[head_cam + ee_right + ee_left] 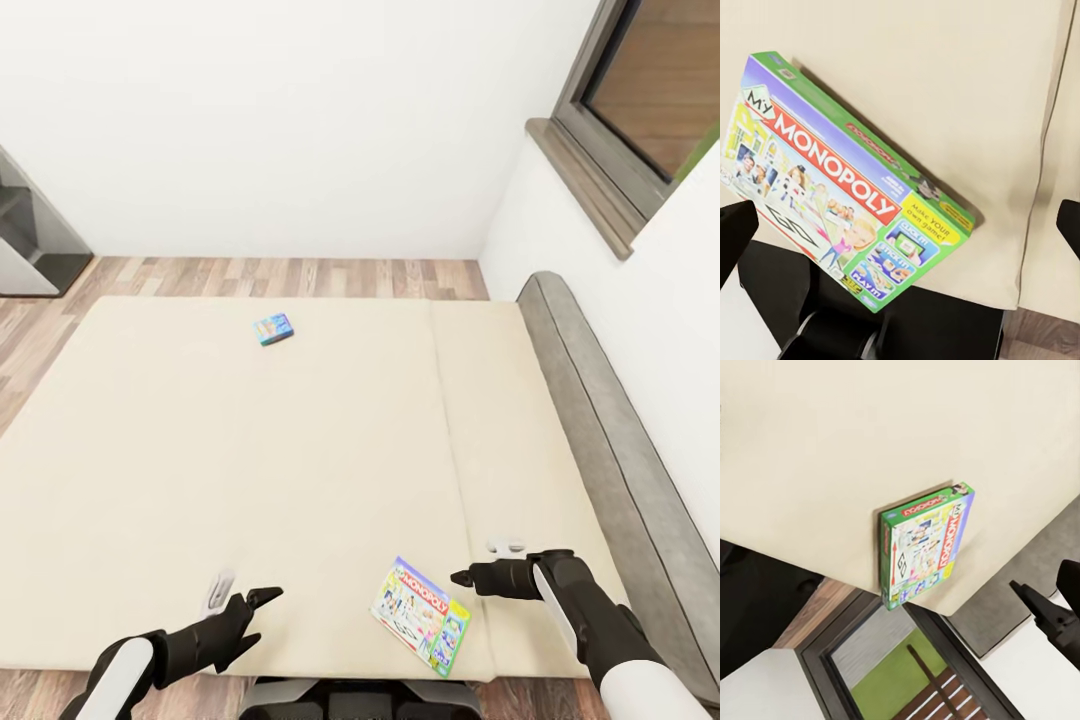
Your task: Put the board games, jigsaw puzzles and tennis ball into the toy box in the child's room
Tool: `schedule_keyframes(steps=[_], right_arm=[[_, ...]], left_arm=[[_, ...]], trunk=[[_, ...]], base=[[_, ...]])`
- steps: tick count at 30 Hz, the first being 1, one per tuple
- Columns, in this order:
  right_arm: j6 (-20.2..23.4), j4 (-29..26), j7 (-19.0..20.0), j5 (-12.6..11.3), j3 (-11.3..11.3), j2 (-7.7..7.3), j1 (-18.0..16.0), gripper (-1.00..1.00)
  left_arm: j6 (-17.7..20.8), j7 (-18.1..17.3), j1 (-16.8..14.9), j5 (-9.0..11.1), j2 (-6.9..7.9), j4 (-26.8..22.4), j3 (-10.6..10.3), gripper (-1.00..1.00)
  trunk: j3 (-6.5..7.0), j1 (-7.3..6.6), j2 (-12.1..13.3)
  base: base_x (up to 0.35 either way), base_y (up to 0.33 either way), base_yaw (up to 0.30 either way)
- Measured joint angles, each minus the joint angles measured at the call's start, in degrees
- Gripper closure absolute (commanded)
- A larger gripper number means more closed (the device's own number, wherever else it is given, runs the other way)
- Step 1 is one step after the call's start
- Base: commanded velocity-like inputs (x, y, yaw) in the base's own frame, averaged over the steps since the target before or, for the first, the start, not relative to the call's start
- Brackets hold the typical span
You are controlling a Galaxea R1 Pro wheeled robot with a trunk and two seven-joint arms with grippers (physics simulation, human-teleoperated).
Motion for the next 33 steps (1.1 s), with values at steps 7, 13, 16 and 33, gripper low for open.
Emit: schedule_keyframes(steps=[7, 13, 16, 33], right_arm=[[-0.2, 0.1, 0.0, 0.0, 0.0, 0.04, 0.0, -1.0], [-0.3, 0.2, 0.0, 0.0, 0.0, 0.08, 0.0, -1.0], [-0.3, 0.2, 0.0, 0.0, 0.0, 0.1, 0.0, -1.0], [-0.4, 0.3, 0.0, -0.1, 0.0, 0.21, 0.0, -1.0]], left_arm=[[0.0, 0.0, 0.0, 0.0, 0.0, -0.2, 0.0, -1.0], [0.0, 0.0, 0.0, 0.0, 0.0, -0.3, 0.1, -1.0], [0.0, 0.0, 0.0, 0.0, 0.0, -0.3, 0.0, -1.0], [0.0, 0.0, 0.0, 0.0, 0.0, -0.4, 0.0, -1.0]], trunk=[[-0.65, 0.0, 0.0], [-1.21, 0.0, 0.0], [-1.49, 0.0, 0.0], [-3.07, 0.0, 0.0]], base=[[0.0, 0.0, 0.0], [0.0, 0.0, 0.0], [0.0, 0.0, 0.0], [0.0, 0.0, 0.0]])
